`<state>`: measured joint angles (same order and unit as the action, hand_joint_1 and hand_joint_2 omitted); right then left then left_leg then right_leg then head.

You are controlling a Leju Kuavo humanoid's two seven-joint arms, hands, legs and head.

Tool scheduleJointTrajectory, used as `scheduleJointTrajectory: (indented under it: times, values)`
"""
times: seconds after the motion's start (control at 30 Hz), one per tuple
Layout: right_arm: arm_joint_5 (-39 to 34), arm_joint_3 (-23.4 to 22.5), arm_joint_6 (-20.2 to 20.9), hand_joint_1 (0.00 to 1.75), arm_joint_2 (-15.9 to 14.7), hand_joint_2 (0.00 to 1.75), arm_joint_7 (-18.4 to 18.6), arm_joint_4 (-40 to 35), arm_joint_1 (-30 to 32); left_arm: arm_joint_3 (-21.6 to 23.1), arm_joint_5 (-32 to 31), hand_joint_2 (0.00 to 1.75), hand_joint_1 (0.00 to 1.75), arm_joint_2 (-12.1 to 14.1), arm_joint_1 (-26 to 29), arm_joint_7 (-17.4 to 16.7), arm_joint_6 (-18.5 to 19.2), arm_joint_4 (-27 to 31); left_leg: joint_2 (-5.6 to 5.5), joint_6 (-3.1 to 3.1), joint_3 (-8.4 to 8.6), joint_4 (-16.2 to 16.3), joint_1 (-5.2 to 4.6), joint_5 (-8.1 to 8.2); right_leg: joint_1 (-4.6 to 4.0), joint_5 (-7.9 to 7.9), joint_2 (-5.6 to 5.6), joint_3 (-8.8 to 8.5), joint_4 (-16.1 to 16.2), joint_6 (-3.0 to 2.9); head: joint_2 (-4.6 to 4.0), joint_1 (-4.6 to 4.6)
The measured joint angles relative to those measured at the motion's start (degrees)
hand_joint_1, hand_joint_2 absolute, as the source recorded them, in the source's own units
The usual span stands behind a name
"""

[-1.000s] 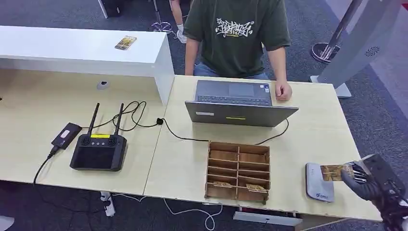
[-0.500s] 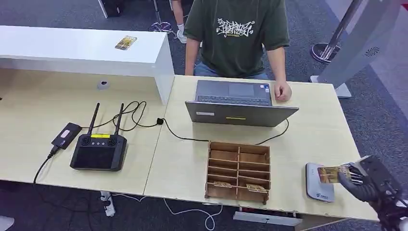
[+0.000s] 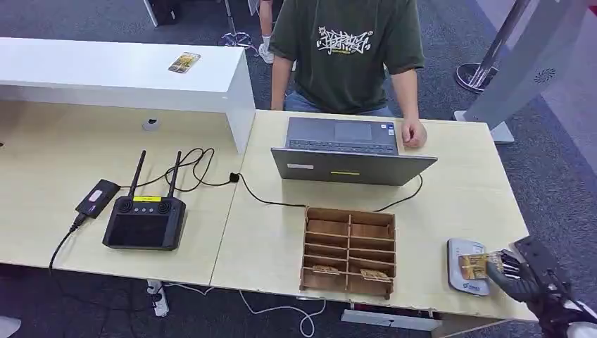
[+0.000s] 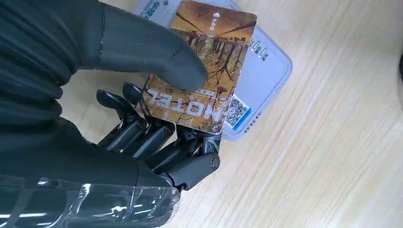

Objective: Pass the card to the sensor for recognition and then transmit it.

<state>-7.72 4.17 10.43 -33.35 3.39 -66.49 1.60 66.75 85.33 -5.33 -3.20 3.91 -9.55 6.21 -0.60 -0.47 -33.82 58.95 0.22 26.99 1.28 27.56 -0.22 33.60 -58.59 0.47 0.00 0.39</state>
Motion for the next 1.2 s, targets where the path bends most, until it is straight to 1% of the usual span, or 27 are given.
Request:
scheduleJointTrajectory:
  times: [0.3,0.5,0.9,0.97,1.03,1.1,1.13,1.2]
  values:
    - [0.22,0.00,0.22,1.75,0.42,1.75,-0.48,3.17,-0.44,0.09,-0.04,0.00,0.00,0.07,0.01,-0.13,0.00,0.00,0.00,0.00,0.01,0.00,0.00,0.00,0.00,0.00,0.00,0.00,0.00,0.00,0.00,0.00]
    - [0.98,0.00,1.33,1.75,0.37,1.75,-0.39,4.68,-0.79,0.24,-0.04,0.00,0.00,0.13,0.01,-0.13,0.00,0.00,0.01,0.00,0.05,0.00,0.01,0.00,-0.01,0.00,0.00,-0.03,0.01,0.00,0.00,0.02]
    - [0.59,-0.02,1.84,1.75,0.31,1.75,-0.66,5.86,-1.56,0.46,-0.04,0.00,0.00,0.33,0.02,-0.13,-0.02,0.00,0.01,0.00,0.10,0.01,0.00,0.00,0.00,0.00,0.00,-0.12,0.02,0.01,0.00,0.00]
    - [0.55,-0.07,0.50,1.75,0.46,1.75,-1.53,5.99,-1.56,0.46,-0.04,0.00,0.00,0.33,0.03,-0.11,-0.07,0.02,0.01,0.00,0.09,0.01,0.00,0.00,0.00,0.00,0.00,-0.12,0.02,0.01,0.00,0.00]
    - [1.95,-0.75,-3.70,1.75,1.47,1.75,-4.27,5.71,-1.51,0.46,-0.02,0.00,0.00,0.26,0.04,0.24,-0.26,0.02,0.01,0.00,0.09,0.01,0.00,0.00,0.00,0.00,0.00,-0.11,0.01,0.01,0.00,0.02]
    - [4.40,-2.12,-7.55,1.75,3.70,1.75,-6.41,4.11,-1.39,0.44,0.02,0.00,0.00,0.02,0.06,0.42,-0.61,0.02,0.02,0.00,0.05,0.00,0.02,0.00,-0.02,0.00,0.02,-0.11,0.00,0.00,0.00,0.07]
    - [4.81,-2.89,-8.44,1.75,4.99,1.75,-7.37,2.60,-1.34,0.44,0.04,0.00,0.00,-0.04,0.07,0.48,-0.66,0.02,0.11,0.00,0.10,0.00,0.02,0.00,-0.02,-0.01,0.12,-0.07,0.00,-0.01,0.00,0.00]
    - [5.71,-4.09,-9.42,1.75,7.48,1.75,-8.07,-0.29,-1.12,0.44,0.04,0.00,0.00,-0.26,-0.01,0.55,-0.77,0.02,0.15,-0.01,0.12,0.00,0.02,0.00,-0.02,-0.01,0.13,-0.04,-0.02,-0.03,0.00,0.00]
